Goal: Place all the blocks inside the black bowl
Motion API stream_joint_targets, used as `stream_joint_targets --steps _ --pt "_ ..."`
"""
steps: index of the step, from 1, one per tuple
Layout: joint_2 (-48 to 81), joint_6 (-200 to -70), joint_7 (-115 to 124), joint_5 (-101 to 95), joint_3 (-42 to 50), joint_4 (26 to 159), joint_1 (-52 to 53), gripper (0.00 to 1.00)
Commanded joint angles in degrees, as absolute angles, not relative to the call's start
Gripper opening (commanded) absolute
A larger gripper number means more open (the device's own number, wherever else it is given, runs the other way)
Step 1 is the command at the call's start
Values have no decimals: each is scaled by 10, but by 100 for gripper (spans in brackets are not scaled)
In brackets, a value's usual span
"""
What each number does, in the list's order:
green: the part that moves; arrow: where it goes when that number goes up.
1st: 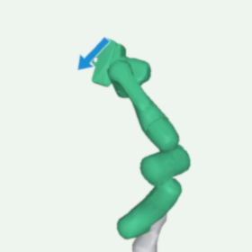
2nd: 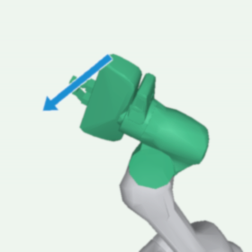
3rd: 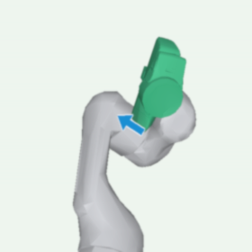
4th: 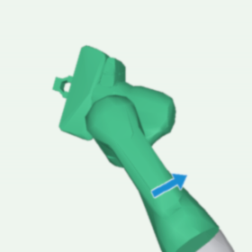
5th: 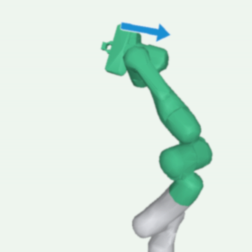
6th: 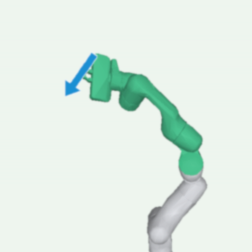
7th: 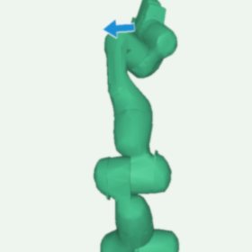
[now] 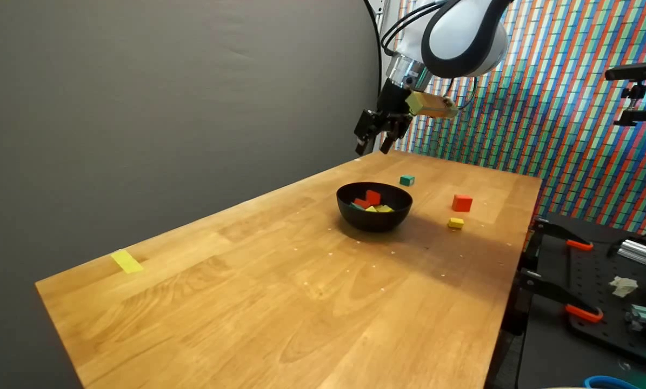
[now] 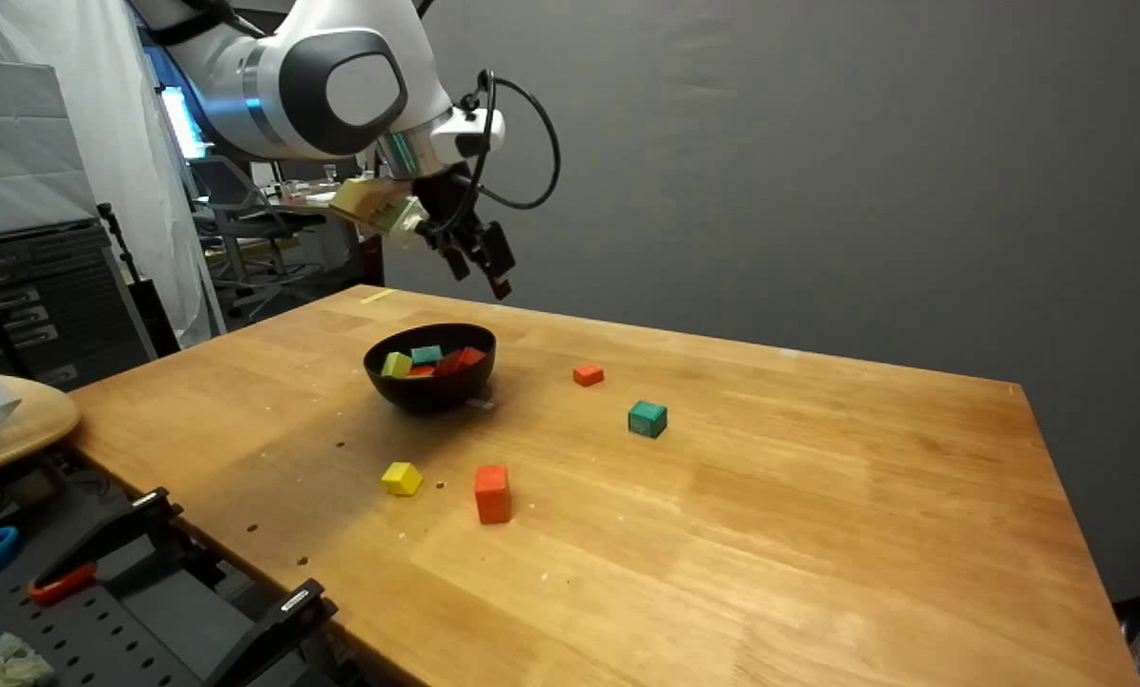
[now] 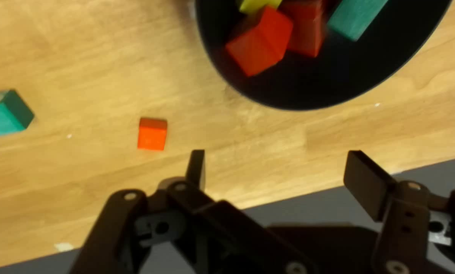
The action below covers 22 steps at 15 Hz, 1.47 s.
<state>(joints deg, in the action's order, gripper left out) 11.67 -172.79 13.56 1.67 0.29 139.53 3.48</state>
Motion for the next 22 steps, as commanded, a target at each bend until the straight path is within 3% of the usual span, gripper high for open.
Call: stream_joint_targets --steps 1,5,6,8,11,16,22 --pt "75 -1802 169 -110 122 1425 69 100" --pt "108 -1828 190 -226 303 1384 105 100" --pt "98 -1820 170 -192 237 1400 76 100" --pt "100 -1820 171 -215 289 1396 82 100" --pt "73 -1726 68 -197 218 1415 32 100" --pt "128 -1601 -11 -165 151 1362 -26 100" --pt "222 -1568 -77 -82 87 1281 -77 100"
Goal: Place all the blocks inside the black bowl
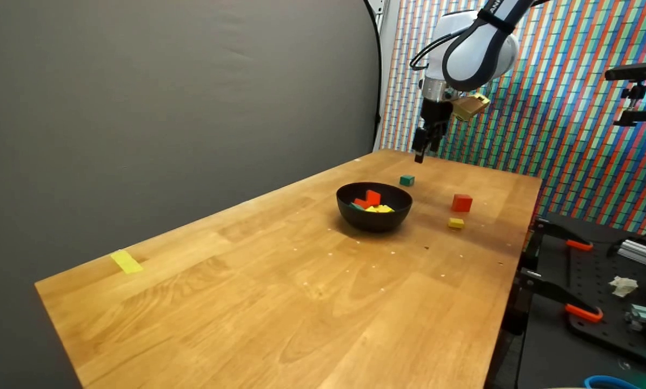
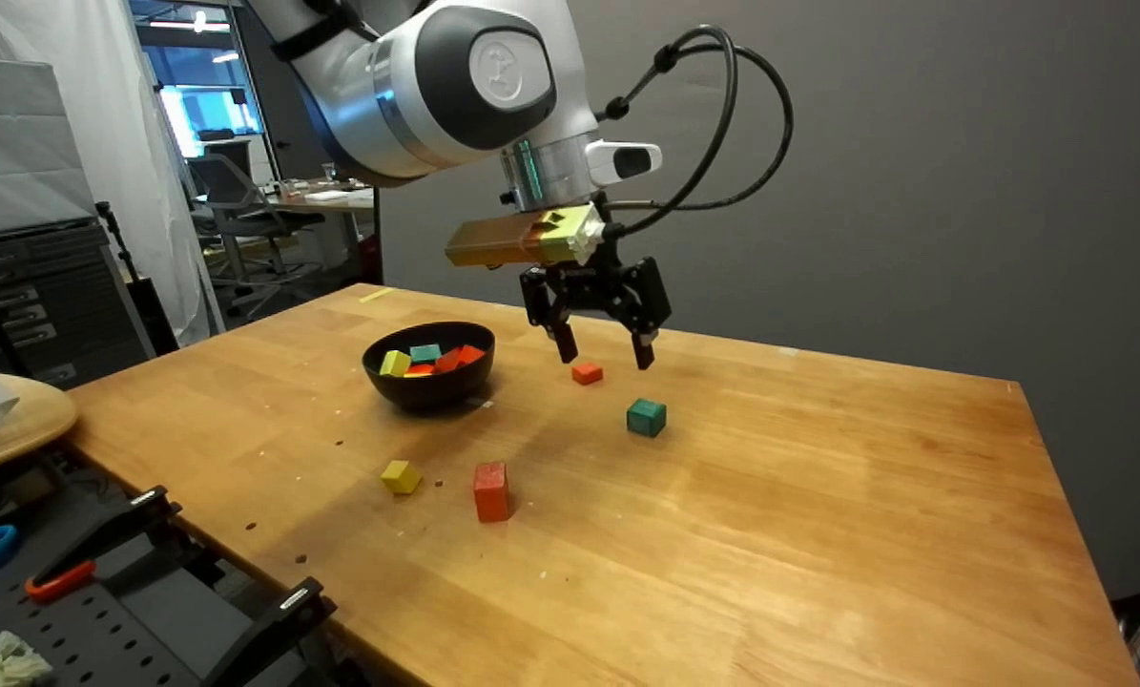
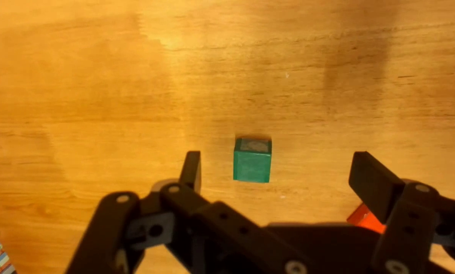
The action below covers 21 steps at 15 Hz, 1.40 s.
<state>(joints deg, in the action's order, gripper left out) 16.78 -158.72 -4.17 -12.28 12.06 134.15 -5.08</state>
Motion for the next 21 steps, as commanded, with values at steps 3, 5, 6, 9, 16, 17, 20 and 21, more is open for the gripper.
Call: stream_joint_targets --steps 3,5,6,9,16,17,20,21 --pt "275 -1548 -86 -58 66 1225 -93 100" --pt "306 -1529 -86 -51 61 1189 -100 100" --pt "320 -1519 -86 -49 60 1172 -104 100" --pt "351 -1492 -84 -49 61 1130 -109 100" --pt "388 -1448 -89 -34 45 1081 -123 42" --pt "388 -1450 -86 -29 43 1082 -123 35" --pt "343 -1498 -78 -33 45 1132 -111 14" --pt "308 -1528 -78 -42 48 1166 -104 19"
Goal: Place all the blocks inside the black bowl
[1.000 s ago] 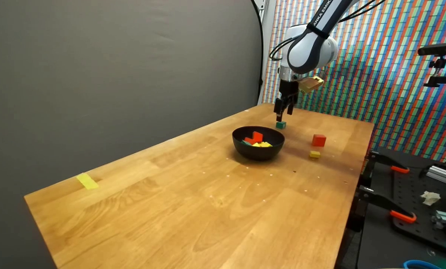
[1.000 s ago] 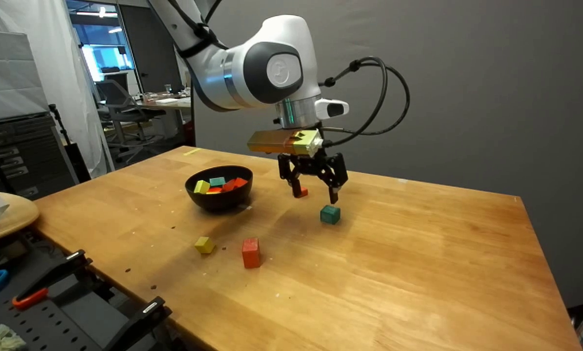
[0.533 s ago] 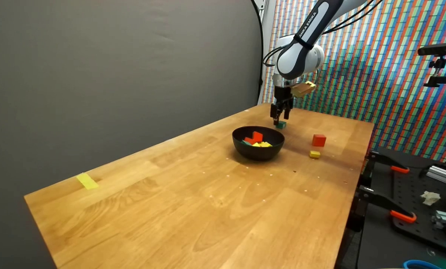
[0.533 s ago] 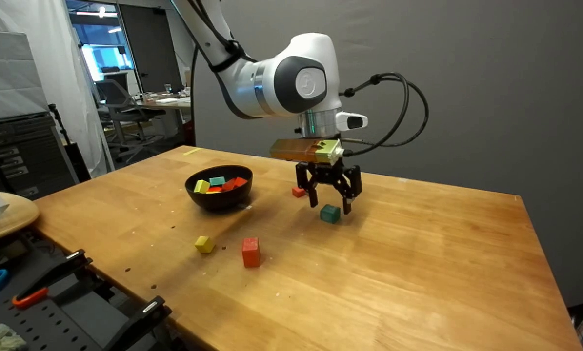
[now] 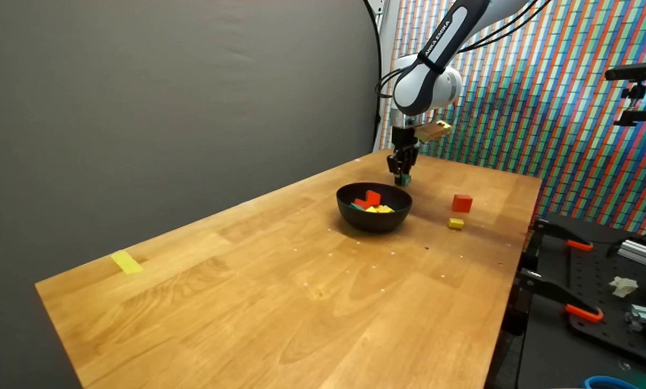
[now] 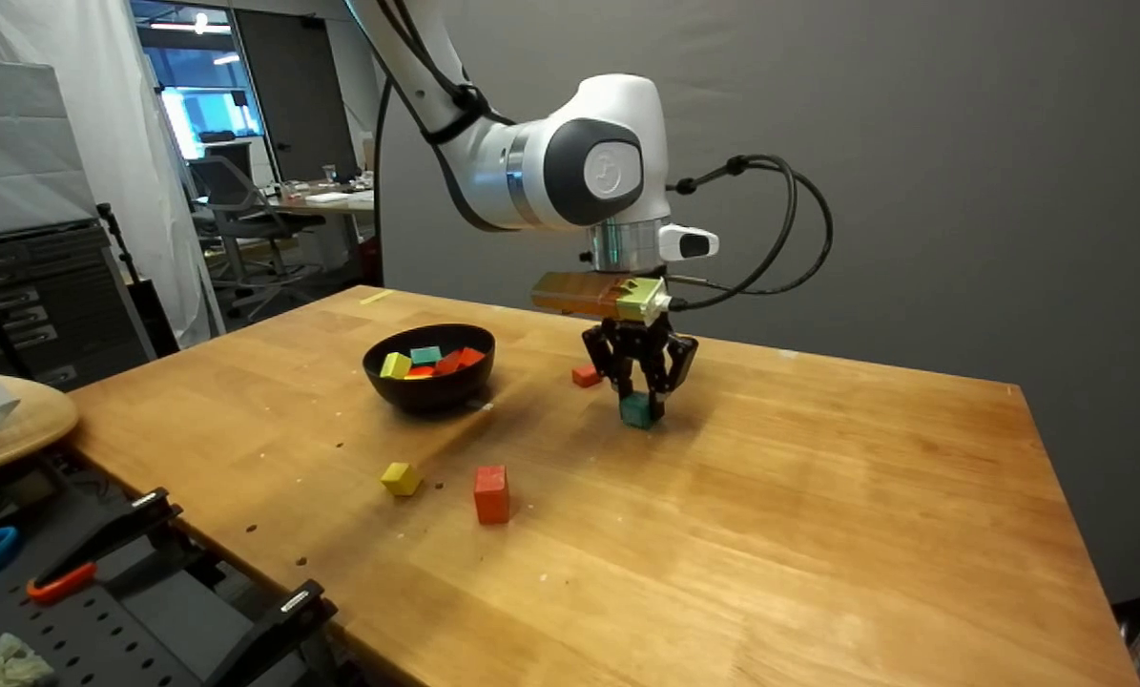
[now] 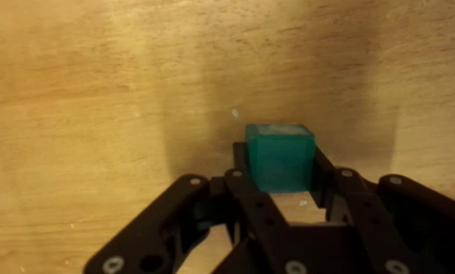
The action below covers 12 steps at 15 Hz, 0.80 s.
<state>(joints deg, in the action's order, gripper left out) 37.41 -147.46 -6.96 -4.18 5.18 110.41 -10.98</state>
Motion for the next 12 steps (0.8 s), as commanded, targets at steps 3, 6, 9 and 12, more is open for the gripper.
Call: stream_joint_targets --steps 3,6,9,12 --pt "227 -1631 -73 -48 47 1247 -88 18" --pt "150 -1669 -70 11 -9 1313 -95 18" --pt "83 -1636 -73 88 -66 1366 -83 18" --pt "62 -1629 -72 163 -98 1394 -56 18"
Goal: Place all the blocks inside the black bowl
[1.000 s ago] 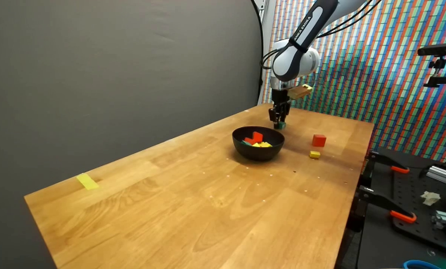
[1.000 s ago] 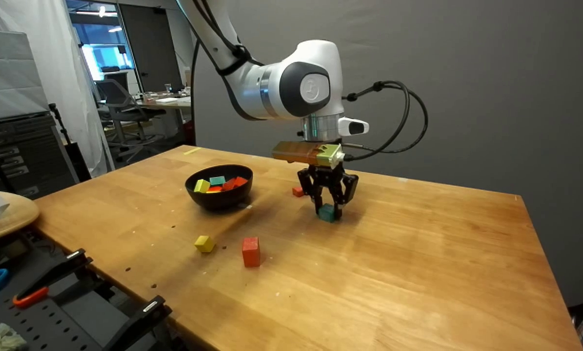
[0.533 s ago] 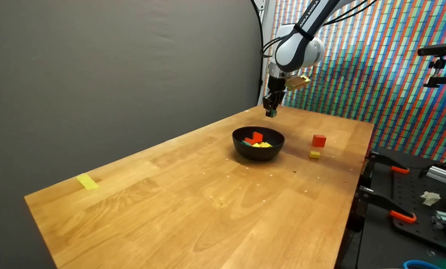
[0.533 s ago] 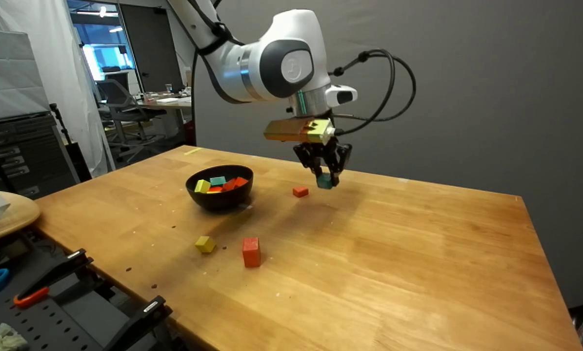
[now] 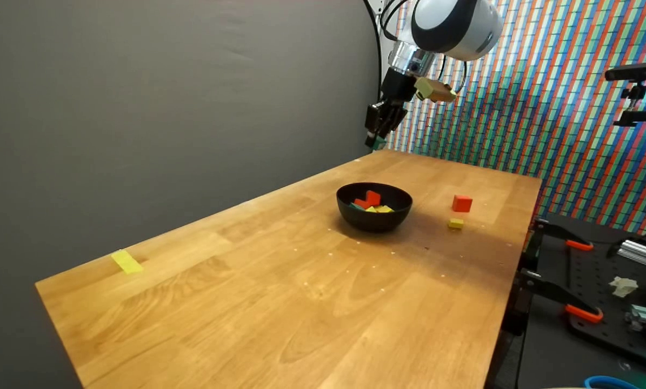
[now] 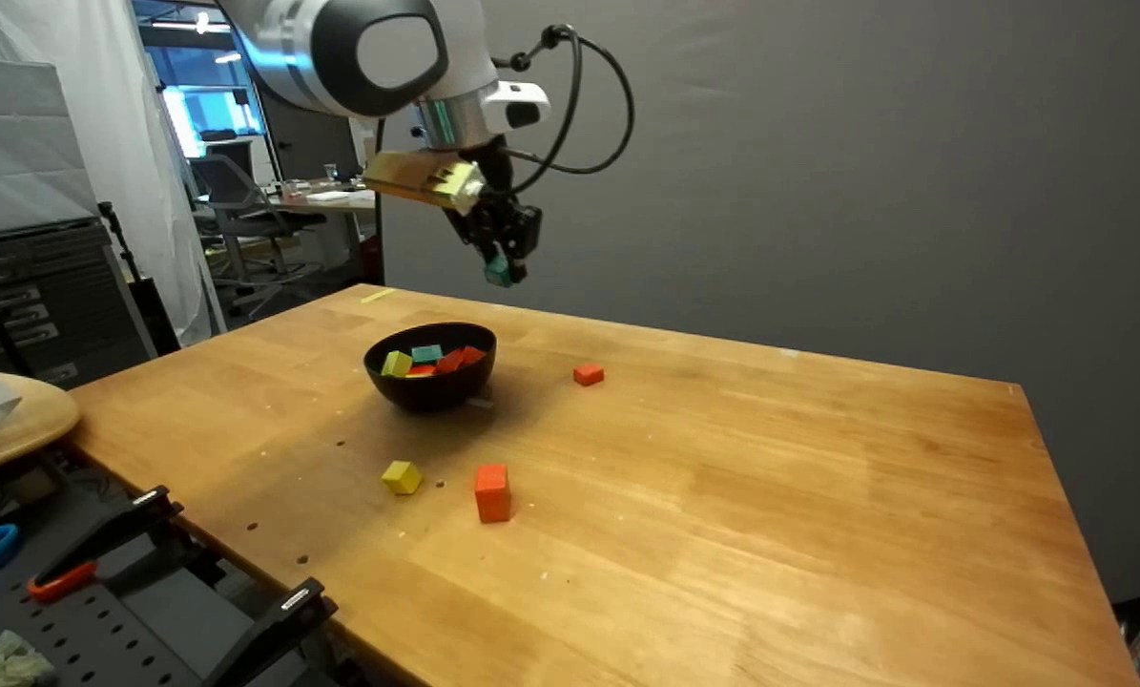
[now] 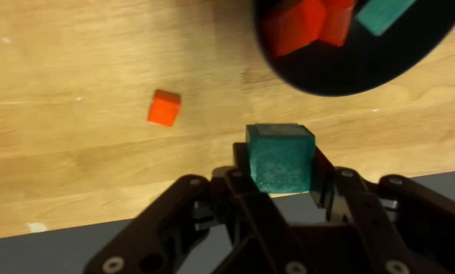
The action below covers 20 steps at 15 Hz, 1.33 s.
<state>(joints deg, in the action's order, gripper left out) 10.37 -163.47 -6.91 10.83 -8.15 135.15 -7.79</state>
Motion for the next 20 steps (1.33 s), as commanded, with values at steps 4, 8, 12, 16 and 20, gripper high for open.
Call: stream_joint_targets --steps 4,8,12,16,20 --pt "80 -1672 37 104 -54 1425 -3 30" --pt "78 -1701 114 62 -14 1451 20 78" --pt "60 -1717 162 41 16 1460 28 100" --pt "96 -1764 237 -91 95 1424 47 100" --pt "169 -1752 155 -47 71 1355 14 100"
